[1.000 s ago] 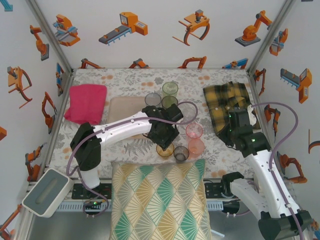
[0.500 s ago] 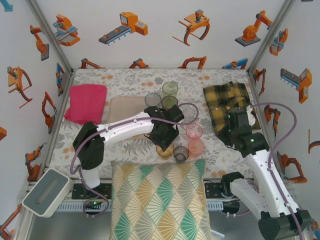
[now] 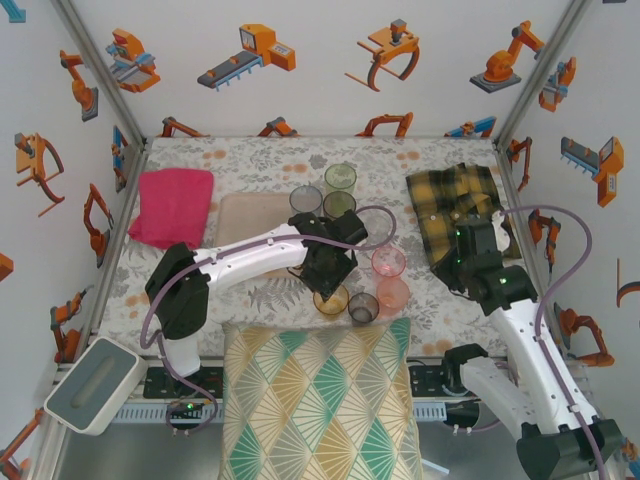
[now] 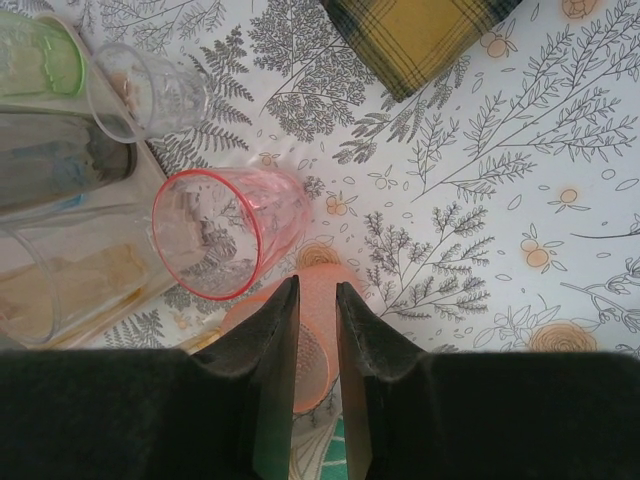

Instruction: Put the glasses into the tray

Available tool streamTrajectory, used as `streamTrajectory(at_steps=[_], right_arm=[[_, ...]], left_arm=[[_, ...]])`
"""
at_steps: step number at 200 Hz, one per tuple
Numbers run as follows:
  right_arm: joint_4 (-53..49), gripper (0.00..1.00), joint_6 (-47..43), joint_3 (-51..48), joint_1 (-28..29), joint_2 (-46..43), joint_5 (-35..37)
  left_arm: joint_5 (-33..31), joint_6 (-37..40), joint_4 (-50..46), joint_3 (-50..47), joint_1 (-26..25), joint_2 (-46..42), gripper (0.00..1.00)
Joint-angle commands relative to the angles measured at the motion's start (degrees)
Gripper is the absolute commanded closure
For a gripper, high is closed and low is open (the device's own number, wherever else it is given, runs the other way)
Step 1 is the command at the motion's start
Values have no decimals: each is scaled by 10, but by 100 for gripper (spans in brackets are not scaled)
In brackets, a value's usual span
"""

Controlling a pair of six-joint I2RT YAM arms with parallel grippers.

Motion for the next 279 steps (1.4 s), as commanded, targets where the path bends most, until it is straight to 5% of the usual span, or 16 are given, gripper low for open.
streamTrajectory(at_steps=[1, 279], right_arm=[[8, 76, -3, -8, -3, -5, 5], [30, 77, -3, -22, -3, -4, 5]], left_arm=[[5, -10, 0, -12, 1, 2, 59], [-33, 0, -3, -20, 1, -16, 84]])
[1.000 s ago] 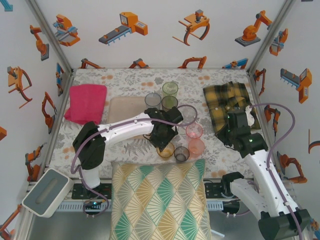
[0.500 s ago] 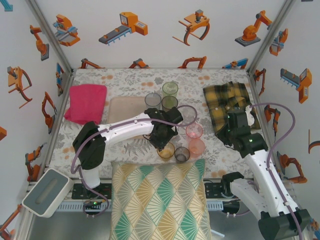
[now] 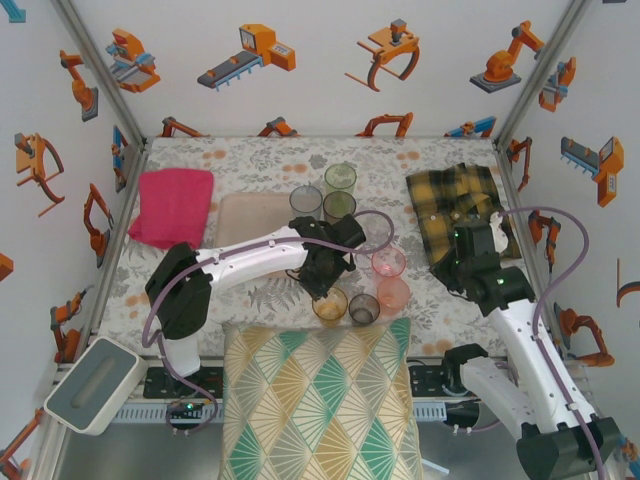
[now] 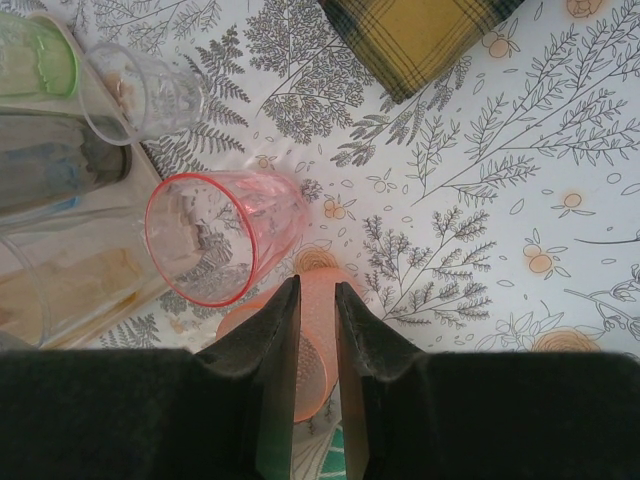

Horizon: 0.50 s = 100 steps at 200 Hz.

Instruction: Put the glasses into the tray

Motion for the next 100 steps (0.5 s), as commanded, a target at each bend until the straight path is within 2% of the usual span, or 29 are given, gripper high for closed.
streamTrajectory(at_steps=[1, 50, 100], right_arm=[[14, 77, -4, -6, -3, -4, 5], [15, 76, -4, -7, -3, -3, 6], [19, 77, -4, -7, -3, -1, 5]], left_arm=[[-15, 0, -8, 1, 2, -16, 84], [-32, 17, -13, 14, 2, -32, 92], [-21, 36, -23, 26, 2, -50, 91]])
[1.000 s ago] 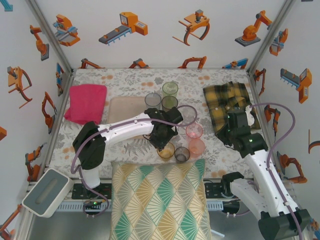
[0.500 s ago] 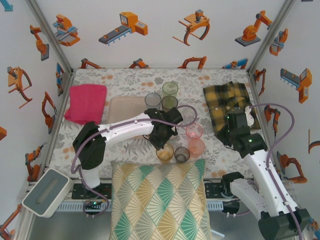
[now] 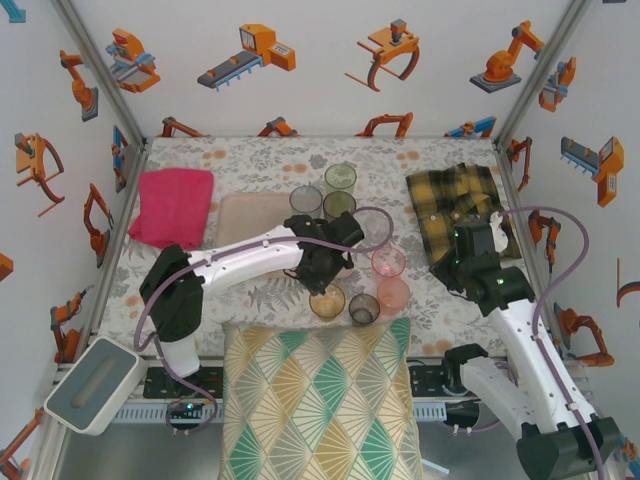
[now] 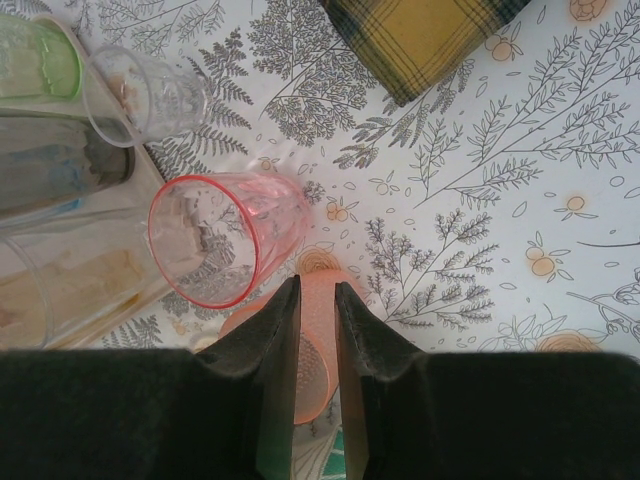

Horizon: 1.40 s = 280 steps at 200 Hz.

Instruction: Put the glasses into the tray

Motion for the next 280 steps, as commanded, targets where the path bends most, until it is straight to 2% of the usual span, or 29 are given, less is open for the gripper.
streamTrajectory(at_steps=[1, 27, 83, 165, 280], right_arm=[[13, 77, -4, -6, -3, -1, 5], [12, 77, -3, -9, -3, -3, 4], [8, 76, -4, -15, -3, -16, 8], [-9, 77, -4, 0, -3, -8, 7], [-19, 77, 1, -4, -3, -10, 10]], left_arm=[[6, 20, -20, 22, 2, -30, 92], [21, 31, -30, 32, 2, -38, 92], [13, 56, -56, 57, 2, -62, 90], [40, 84, -58, 39, -5, -123, 90], [41, 121, -71, 108, -12, -132, 89]])
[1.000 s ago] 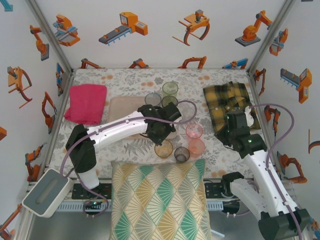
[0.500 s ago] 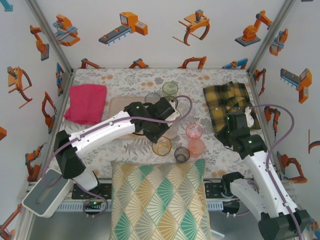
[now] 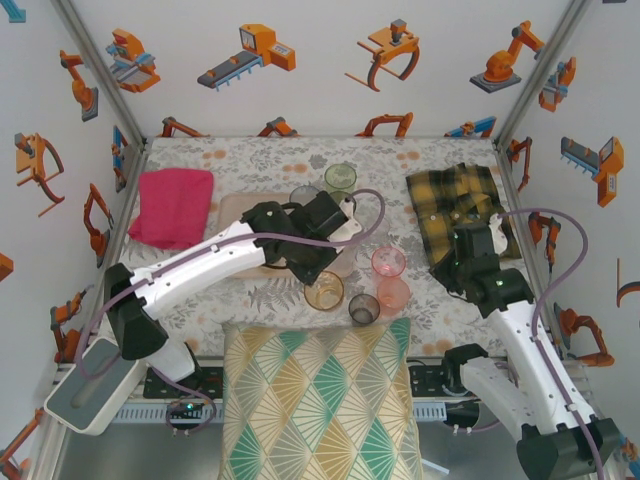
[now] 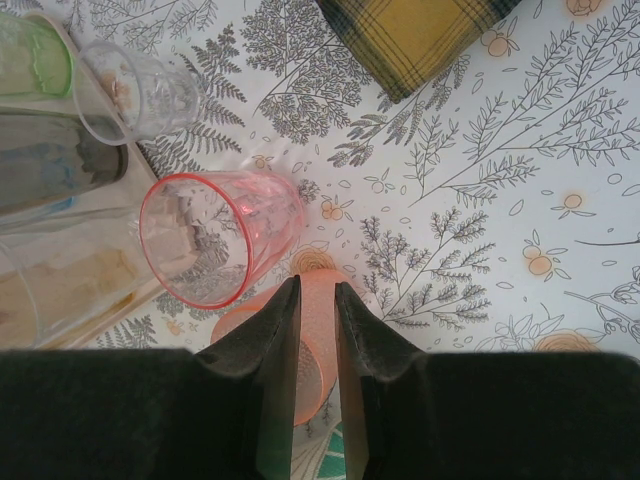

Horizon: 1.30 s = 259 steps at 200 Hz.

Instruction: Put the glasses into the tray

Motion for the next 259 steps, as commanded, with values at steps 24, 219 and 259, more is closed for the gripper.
streamTrajectory(at_steps=[24, 219, 259], right_arm=[[-25, 77, 1, 10, -3, -8, 11], [-15, 77, -8, 27, -3, 10, 12], [-8, 77, -17, 39, -3, 24, 11]], left_arm=[[-1, 29, -19, 56, -5, -14, 89], [-27, 44, -38, 178, 244, -53, 85], [-8, 34, -17, 71, 372, -111, 85]])
